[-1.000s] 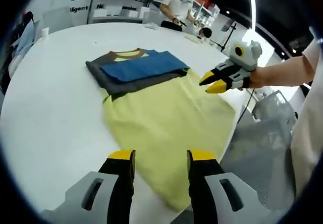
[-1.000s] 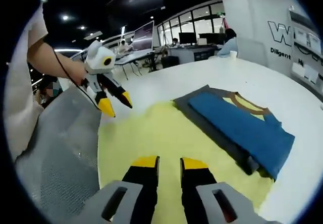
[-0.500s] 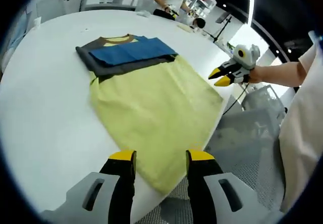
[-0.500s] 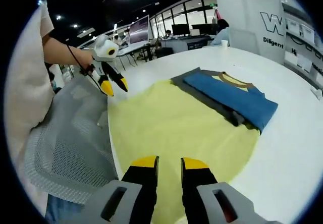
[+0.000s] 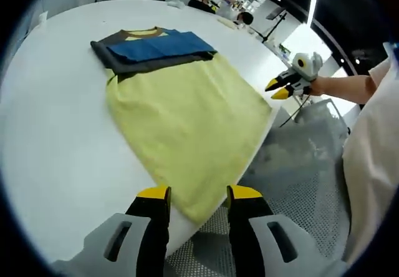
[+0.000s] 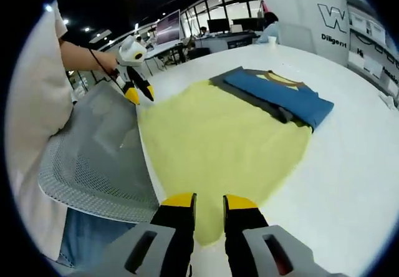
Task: Fold the garment on the visible template until the final outline fits inside the template.
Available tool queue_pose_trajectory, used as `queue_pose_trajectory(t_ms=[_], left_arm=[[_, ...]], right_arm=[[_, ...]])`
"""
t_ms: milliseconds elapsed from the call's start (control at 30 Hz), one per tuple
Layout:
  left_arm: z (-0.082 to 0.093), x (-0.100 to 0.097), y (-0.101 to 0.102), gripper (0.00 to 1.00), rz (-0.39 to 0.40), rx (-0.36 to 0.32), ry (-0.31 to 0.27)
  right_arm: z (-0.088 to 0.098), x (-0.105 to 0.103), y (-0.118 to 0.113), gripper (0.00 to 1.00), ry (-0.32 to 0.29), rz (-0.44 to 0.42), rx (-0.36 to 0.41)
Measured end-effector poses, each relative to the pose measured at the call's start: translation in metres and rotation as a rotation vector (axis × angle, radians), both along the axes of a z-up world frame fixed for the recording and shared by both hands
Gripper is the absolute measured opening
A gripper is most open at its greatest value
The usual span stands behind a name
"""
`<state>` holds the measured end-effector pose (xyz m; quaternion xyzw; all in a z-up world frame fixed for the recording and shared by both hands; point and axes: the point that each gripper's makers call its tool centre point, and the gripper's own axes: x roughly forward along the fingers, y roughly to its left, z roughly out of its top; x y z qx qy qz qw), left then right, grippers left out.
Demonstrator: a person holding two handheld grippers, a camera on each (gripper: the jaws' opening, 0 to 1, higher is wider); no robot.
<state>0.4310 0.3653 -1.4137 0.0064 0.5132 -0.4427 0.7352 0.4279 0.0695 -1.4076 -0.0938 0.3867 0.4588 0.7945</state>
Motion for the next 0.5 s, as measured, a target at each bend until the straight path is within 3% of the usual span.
queue_pose_trajectory(t_ms=[500], left_arm=[[-0.014, -0.008, 0.009, 0.29, 0.041, 0.04, 0.077]], right_arm=[[-0.023, -0.02, -0.03, 0.08, 0.107, -0.045, -0.047]])
